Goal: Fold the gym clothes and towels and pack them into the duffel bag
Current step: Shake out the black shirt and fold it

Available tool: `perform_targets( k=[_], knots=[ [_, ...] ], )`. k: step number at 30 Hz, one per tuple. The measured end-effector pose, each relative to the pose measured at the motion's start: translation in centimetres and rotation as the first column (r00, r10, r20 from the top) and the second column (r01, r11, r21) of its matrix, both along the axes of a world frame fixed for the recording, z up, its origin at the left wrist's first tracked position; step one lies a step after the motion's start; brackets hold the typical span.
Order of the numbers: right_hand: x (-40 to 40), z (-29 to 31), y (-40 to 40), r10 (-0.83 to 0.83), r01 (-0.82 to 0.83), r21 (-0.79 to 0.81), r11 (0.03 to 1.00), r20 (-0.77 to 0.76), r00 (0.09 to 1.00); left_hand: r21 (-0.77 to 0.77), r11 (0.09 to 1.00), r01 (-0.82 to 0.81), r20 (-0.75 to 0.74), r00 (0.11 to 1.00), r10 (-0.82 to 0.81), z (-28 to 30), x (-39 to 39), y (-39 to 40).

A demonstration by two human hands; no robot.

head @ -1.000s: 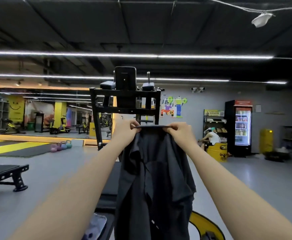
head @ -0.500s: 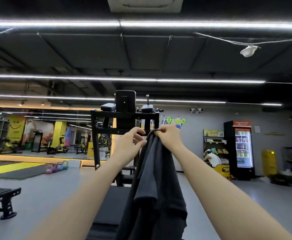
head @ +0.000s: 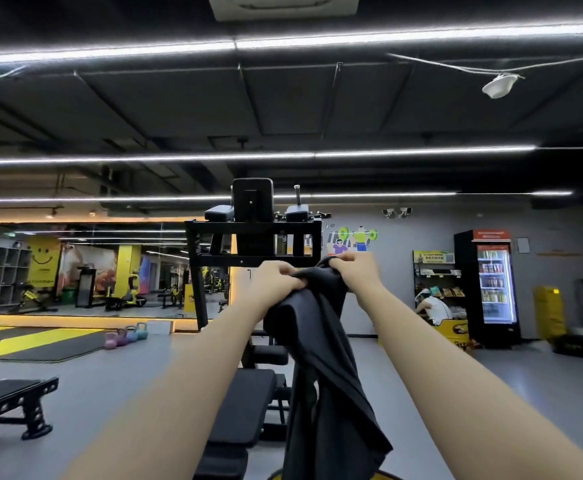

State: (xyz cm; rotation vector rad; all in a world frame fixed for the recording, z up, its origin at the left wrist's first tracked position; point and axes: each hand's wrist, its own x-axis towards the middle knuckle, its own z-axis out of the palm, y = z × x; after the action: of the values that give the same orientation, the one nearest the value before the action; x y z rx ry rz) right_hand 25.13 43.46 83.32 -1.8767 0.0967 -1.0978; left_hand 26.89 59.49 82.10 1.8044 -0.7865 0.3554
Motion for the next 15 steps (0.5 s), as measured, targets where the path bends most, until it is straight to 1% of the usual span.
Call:
perform_targets(
  k=[2, 4, 5, 6, 8, 10, 11, 12, 13, 14, 15],
  knots=[
    [-0.3, -0.3, -0.2, 0.094, -0.095, 0.076, 0.993, 0.014, 0.995, -0.109, 0.994, 0.026, -0.058, 0.998, -0.032, 0.8, 0.2, -0.6],
    [-1.1, -0.5, -0.1, 0.272, -0.274, 0.150, 0.950, 0.032, 0.962, -0.232, 0.971, 0.052, -0.122, 0.989, -0.081, 1.6, 0.1, -1.2],
    [-1.7, -0.5, 0.0, 0.348, -0.351, 0.156, 0.923, 0.042, 0.936, -0.294, 0.953, 0.067, -0.154, 0.981, -0.116, 1.8, -0.1, -1.5],
    [-2.2, -0.6, 0.0, 0.387, -0.388, 0.119, 0.914, 0.039, 0.921, -0.353, 0.932, 0.080, -0.184, 0.971, -0.153, 2.1, -0.2, -1.8],
    [-3.4, -0.8, -0.1, 0.355, -0.353, -0.044, 0.934, 0.047, 0.934, -0.433, 0.898, 0.083, -0.242, 0.948, -0.204, 2.3, -0.4, -2.5],
    [-4.5, -1.2, -0.4, 0.356, -0.340, -0.167, 0.926, 0.077, 0.931, -0.465, 0.884, 0.048, -0.309, 0.927, -0.213, 2.3, -0.4, -3.0],
    [-5.0, -1.4, -0.5, 0.407, -0.391, -0.190, 0.901, 0.055, 0.912, -0.476, 0.879, 0.021, -0.347, 0.914, -0.210, 2.3, -0.3, -3.2],
    [-5.3, -1.6, -0.7, 0.461, -0.451, -0.213, 0.867, -0.002, 0.888, -0.491, 0.871, -0.005, -0.382, 0.900, -0.210, 2.3, 0.1, -3.5],
    [-5.5, -1.8, -0.9, 0.481, -0.484, -0.248, 0.839, -0.078, 0.873, -0.509, 0.860, -0.032, -0.412, 0.886, -0.211, 2.3, 0.4, -3.6],
    [-5.4, -2.0, -1.1, 0.449, -0.473, -0.314, 0.823, -0.148, 0.881, -0.519, 0.853, -0.050, -0.431, 0.878, -0.211, 2.4, 0.7, -3.8],
    [-5.2, -2.2, -1.2, 0.393, -0.432, -0.383, 0.817, -0.179, 0.902, -0.526, 0.848, -0.061, -0.442, 0.872, -0.212, 2.4, 0.9, -3.9]
  ],
)
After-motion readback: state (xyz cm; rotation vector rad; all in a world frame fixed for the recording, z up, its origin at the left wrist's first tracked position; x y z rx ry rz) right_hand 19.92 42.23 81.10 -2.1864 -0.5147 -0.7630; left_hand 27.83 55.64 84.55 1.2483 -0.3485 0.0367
